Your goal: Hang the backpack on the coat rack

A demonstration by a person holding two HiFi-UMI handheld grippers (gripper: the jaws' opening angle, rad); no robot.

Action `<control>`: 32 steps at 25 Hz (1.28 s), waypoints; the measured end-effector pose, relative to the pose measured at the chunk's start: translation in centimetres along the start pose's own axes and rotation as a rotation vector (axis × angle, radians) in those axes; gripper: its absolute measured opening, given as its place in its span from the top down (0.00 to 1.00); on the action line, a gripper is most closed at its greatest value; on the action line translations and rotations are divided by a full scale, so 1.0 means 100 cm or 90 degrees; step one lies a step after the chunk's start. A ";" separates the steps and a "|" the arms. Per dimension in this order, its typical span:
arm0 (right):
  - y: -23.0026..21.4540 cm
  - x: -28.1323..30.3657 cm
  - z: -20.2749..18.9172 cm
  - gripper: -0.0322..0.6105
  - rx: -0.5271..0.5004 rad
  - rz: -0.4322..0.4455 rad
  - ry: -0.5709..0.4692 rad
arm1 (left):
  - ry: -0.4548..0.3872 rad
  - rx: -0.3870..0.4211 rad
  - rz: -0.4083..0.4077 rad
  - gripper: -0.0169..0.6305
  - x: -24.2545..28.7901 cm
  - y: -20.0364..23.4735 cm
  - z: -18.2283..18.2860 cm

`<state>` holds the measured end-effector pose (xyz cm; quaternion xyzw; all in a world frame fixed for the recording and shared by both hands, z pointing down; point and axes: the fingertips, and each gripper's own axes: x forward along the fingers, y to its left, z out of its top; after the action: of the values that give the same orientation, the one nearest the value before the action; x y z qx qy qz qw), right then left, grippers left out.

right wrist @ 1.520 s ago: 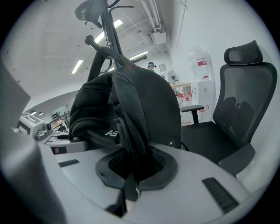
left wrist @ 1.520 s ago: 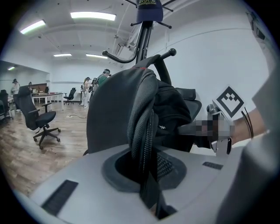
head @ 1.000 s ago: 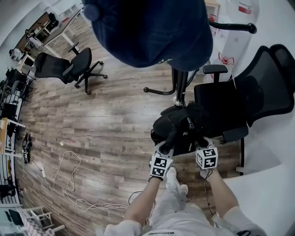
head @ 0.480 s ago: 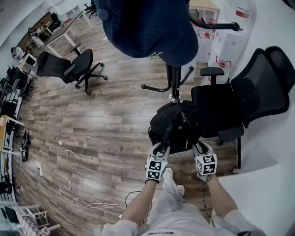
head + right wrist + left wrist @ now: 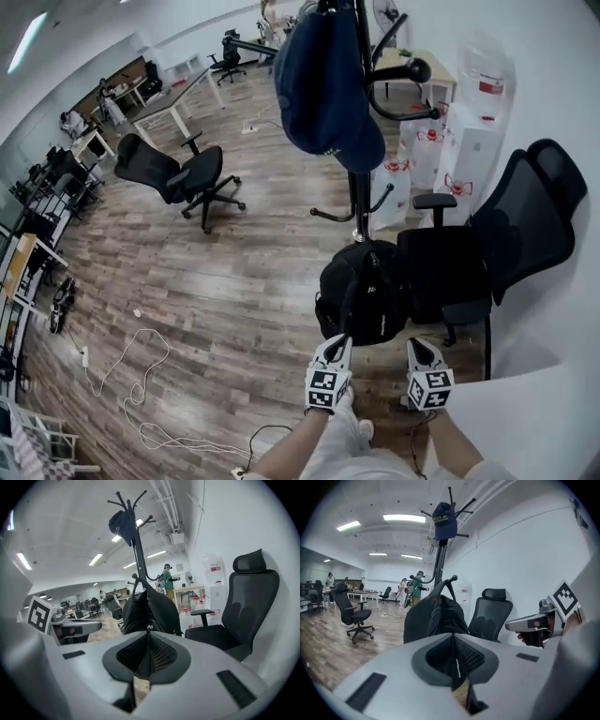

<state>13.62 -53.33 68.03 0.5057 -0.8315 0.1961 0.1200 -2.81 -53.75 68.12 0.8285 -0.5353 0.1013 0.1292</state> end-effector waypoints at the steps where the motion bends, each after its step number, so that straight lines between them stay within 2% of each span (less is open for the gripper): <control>1: 0.004 -0.016 0.005 0.90 0.007 0.005 -0.012 | -0.007 -0.006 -0.005 0.95 -0.011 -0.009 0.004; 3: 0.015 -0.042 0.016 0.90 0.006 0.021 -0.035 | -0.021 -0.009 -0.016 0.96 -0.029 -0.023 0.011; 7: 0.035 -0.078 0.022 0.90 -0.042 0.047 -0.053 | -0.035 0.003 -0.035 0.96 -0.058 -0.039 0.019; 14: 0.061 -0.120 0.008 0.90 -0.033 0.032 -0.050 | -0.073 0.003 -0.086 0.96 -0.110 -0.059 0.036; 19: 0.110 -0.147 0.006 0.90 -0.034 0.015 -0.067 | -0.098 0.025 -0.149 0.96 -0.164 -0.073 0.042; 25: 0.184 -0.192 -0.014 0.90 -0.005 -0.035 -0.098 | -0.111 0.060 -0.233 0.96 -0.250 -0.087 0.029; 28: 0.219 -0.219 -0.030 0.90 0.024 -0.052 -0.106 | -0.106 0.073 -0.254 0.96 -0.289 -0.086 0.014; 32: 0.255 -0.247 -0.047 0.90 0.032 -0.066 -0.120 | -0.094 0.085 -0.267 0.96 -0.329 -0.079 -0.009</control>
<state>2.29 -21.10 57.18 0.5670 -0.8067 0.1623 0.0386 -8.93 -22.06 58.08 0.9334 -0.3519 0.0464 0.0528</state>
